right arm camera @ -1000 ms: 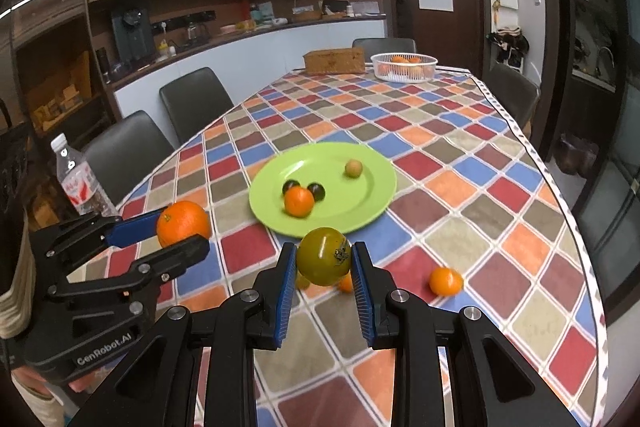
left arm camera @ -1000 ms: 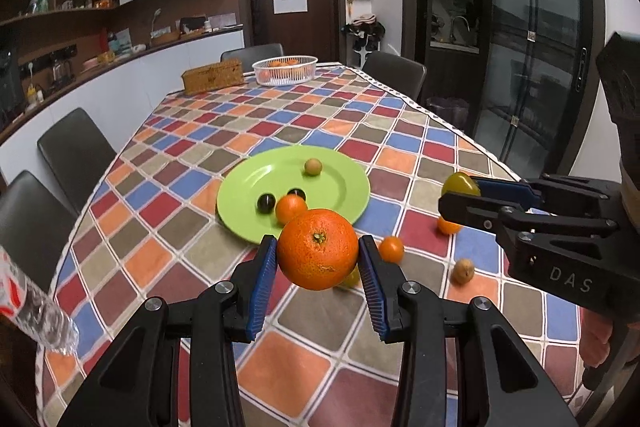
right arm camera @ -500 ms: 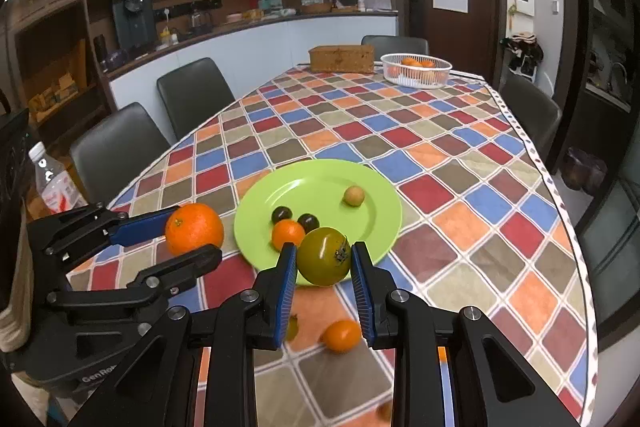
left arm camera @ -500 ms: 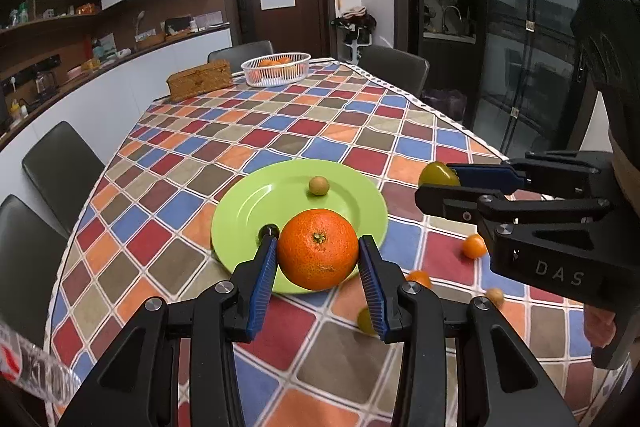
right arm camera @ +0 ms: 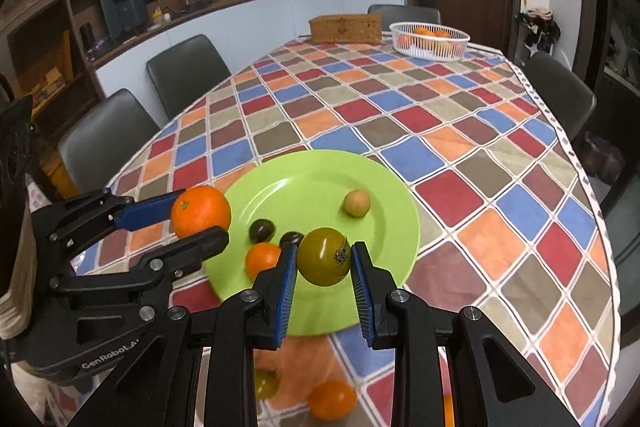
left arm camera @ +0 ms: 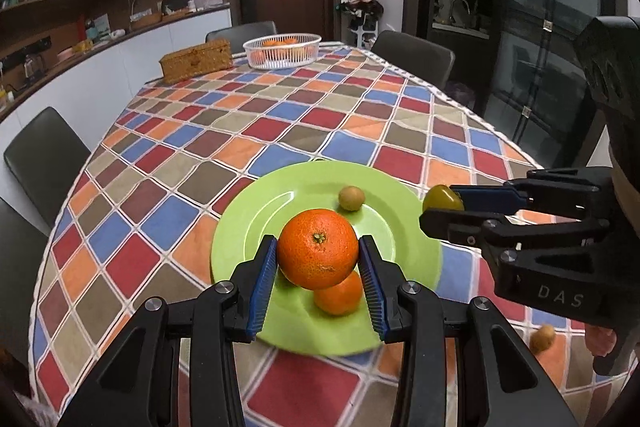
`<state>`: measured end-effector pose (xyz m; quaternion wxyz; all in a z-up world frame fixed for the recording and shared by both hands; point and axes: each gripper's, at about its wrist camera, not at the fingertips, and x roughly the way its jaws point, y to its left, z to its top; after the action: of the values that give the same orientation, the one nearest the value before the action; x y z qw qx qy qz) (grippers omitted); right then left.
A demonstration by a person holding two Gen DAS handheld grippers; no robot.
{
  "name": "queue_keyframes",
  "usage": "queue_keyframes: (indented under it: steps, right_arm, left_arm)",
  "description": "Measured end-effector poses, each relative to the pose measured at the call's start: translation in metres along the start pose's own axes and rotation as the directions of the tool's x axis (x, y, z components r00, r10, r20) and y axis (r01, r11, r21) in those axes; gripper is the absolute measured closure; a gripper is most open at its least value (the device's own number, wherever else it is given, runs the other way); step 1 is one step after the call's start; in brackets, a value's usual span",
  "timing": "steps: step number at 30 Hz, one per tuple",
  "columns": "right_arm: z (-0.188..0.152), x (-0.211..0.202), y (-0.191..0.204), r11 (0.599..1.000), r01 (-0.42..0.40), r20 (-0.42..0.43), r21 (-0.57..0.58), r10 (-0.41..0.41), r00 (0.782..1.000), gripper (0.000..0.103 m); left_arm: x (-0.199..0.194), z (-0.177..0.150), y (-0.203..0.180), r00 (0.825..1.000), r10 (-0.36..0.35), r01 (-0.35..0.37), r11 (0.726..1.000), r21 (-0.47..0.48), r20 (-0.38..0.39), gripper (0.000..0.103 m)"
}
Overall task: Organize fruits
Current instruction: 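Carry the orange and green tomato onto the green plate and open both tools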
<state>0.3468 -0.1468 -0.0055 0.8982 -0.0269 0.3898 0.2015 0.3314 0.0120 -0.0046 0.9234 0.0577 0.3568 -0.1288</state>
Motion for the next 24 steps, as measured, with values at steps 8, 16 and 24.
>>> queue_keyframes:
  steps: [8,16,24]
  right_arm:
    - [0.012,0.042,-0.010,1.000,0.017,-0.070,0.008,-0.016,0.997,0.075]
    - [0.016,0.071,-0.020,0.999,0.027,-0.126,0.022,-0.024,0.992,0.075]
    - [0.015,0.076,-0.026,0.999,0.003,-0.134,0.051,0.003,0.991,0.073]
  left_arm:
    - [0.051,0.007,0.016,0.996,-0.008,0.005,0.999,-0.037,-0.086,0.063]
    - [0.080,0.012,0.023,0.989,-0.019,0.010,0.998,-0.064,-0.147,0.063]
    - [0.074,0.014,0.017,0.992,-0.006,0.003,1.000,-0.026,-0.130,0.051]
